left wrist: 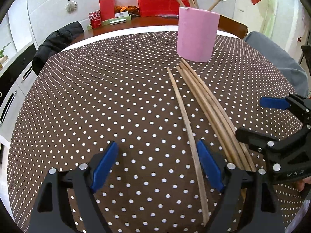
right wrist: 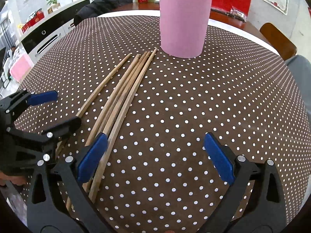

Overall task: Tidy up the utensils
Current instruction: 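Open both tools to release the sticks and lower them toward the pile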

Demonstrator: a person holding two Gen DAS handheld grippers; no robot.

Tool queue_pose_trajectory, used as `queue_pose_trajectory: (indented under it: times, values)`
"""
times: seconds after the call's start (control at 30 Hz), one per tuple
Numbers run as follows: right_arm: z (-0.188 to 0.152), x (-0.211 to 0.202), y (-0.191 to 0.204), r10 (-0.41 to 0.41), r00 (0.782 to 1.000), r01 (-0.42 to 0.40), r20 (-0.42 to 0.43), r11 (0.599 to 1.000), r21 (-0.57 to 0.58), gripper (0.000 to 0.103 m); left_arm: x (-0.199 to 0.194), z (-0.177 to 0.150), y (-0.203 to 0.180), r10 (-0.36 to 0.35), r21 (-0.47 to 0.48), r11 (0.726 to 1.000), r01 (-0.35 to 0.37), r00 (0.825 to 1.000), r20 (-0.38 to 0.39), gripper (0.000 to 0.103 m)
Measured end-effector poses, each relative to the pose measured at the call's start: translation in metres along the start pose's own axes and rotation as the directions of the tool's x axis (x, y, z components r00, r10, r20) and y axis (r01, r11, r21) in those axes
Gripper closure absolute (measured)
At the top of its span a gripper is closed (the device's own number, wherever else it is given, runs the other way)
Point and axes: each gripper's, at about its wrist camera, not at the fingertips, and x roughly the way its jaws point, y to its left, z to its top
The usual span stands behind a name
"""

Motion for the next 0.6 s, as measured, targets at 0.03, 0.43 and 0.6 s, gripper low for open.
queue_pose_trajectory:
  times: [0.03,0.43,0.6]
  values:
    - [0.001,0.001,0.003,-0.002,1.000,0.002,-0.004,1.000,-0.012,0.006,0.000,0.000,0.001,-0.001,0.001,1.000,0.001,1.000,0.000,0.021]
    - [0.024,0.018,0.001,-0.045,0.998,0.046,-0.034,0.999,0.011,0.012,0.010,0.023,0.005,0.013,0.044,0.999,-0.012,1.000,-0.020,0.021]
    - [0.045,0.026,-0.010,-0.024,0.999,0.025,-0.036,1.000,0.015,0.025,0.027,0.051,-0.002,-0.003,0.091,0.996,0.008,0.999,-0.054,0.021]
